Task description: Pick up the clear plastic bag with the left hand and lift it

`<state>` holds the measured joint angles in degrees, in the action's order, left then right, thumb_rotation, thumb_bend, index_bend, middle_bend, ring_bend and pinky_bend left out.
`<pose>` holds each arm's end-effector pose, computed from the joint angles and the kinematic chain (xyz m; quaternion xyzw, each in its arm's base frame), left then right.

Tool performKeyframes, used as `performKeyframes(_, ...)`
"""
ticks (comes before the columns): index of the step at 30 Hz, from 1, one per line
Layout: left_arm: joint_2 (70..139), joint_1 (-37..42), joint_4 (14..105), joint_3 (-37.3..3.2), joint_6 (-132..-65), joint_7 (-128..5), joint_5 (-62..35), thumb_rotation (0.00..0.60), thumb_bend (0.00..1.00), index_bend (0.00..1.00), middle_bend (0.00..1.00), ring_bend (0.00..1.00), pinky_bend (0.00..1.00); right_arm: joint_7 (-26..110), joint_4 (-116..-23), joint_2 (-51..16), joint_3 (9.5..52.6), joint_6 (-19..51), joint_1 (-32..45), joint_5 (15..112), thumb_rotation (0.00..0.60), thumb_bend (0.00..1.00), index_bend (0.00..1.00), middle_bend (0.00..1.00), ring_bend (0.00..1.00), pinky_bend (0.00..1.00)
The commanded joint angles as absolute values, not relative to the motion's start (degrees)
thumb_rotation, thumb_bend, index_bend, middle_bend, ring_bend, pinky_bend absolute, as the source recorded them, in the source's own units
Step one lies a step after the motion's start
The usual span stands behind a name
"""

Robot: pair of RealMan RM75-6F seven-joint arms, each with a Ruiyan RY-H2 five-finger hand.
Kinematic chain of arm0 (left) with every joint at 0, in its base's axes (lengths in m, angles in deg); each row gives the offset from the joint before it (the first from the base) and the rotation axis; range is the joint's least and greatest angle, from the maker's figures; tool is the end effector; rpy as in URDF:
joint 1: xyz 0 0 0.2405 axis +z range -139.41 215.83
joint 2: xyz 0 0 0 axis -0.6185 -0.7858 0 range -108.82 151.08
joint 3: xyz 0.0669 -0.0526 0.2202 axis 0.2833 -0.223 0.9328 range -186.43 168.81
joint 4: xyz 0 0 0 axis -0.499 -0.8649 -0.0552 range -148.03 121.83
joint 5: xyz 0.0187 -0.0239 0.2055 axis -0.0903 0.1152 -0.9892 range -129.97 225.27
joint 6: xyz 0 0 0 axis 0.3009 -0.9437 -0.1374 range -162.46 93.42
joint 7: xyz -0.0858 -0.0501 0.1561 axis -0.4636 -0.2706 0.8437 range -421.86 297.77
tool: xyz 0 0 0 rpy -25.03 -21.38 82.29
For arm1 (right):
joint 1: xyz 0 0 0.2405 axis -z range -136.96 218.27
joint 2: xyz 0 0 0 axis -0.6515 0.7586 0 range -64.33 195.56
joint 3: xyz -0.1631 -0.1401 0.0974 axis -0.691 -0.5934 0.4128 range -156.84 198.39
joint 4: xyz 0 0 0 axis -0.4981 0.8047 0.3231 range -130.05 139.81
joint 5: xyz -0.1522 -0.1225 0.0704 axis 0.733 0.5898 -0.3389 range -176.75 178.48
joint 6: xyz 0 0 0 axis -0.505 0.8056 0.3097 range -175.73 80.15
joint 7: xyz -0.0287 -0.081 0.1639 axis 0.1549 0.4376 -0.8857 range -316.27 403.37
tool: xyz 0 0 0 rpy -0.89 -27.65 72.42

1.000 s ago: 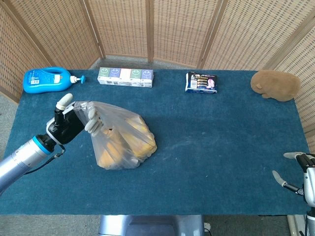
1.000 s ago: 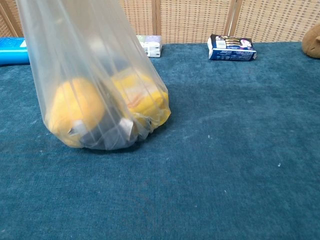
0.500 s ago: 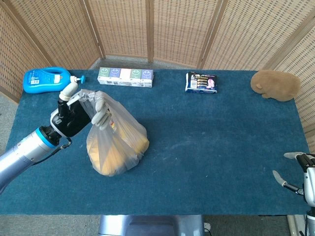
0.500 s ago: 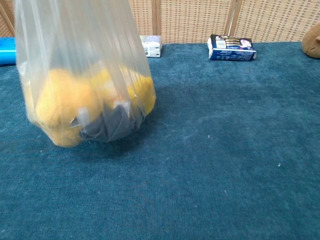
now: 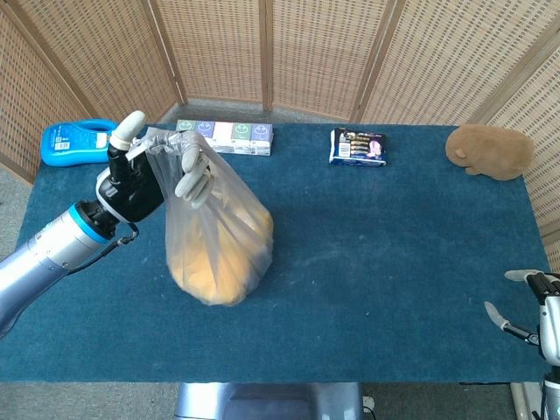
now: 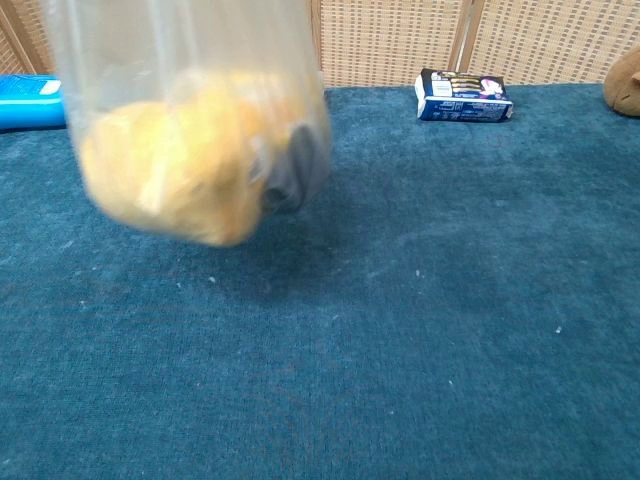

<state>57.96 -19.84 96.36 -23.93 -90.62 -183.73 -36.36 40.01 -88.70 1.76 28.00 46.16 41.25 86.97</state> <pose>0.0392 0.3630 0.2097 0.3317 0.7264 0.5586 0.2242 -0.2896 -0.2044 0.1914 0.5161 -0.3646 0.4528 0.6291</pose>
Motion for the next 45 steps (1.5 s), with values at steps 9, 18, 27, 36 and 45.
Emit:
performKeyframes(9,56.8,-20.3,96.9,-28.9,-87.4,-184.2,-35.3,0.000,0.27,0.61,0.75,0.71,0.65,39.3,-88.2,1.7,28.1,46.0,41.2,86.6,0.408,0.27,0.37,0.41,0.40,0.25)
performKeyframes(18,56.9,-19.4,97.5,-31.2,-85.1,-183.5,-33.0,0.000,0.36,0.68,0.86,0.79,0.68,39.2,-88.3,1.9,28.2,46.2,41.3,86.8,0.408,0.27,0.37,0.41,0.40,0.25)
performKeyframes(27,56.5,-18.4,98.5,-34.2,-82.6,-179.4,-28.9,0.110,0.73,0.75,0.94,0.85,0.73,39.1,-88.2,2.0,28.1,46.5,41.6,86.7,0.405,0.27,0.37,0.41,0.40,0.25)
performKeyframes(36,56.5,-16.6,99.3,-37.4,-80.4,-178.0,-25.7,0.279,0.82,0.75,0.94,0.85,0.76,39.2,-88.3,2.0,28.2,46.5,41.5,86.7,0.404,0.27,0.37,0.41,0.40,0.25)
performKeyframes(45,57.4,-15.0,98.8,-39.4,-79.8,-177.9,-26.3,0.295,0.78,0.75,0.94,0.85,0.76,39.5,-88.4,2.0,28.2,46.5,41.5,86.7,0.408,0.27,0.37,0.41,0.40,0.25)
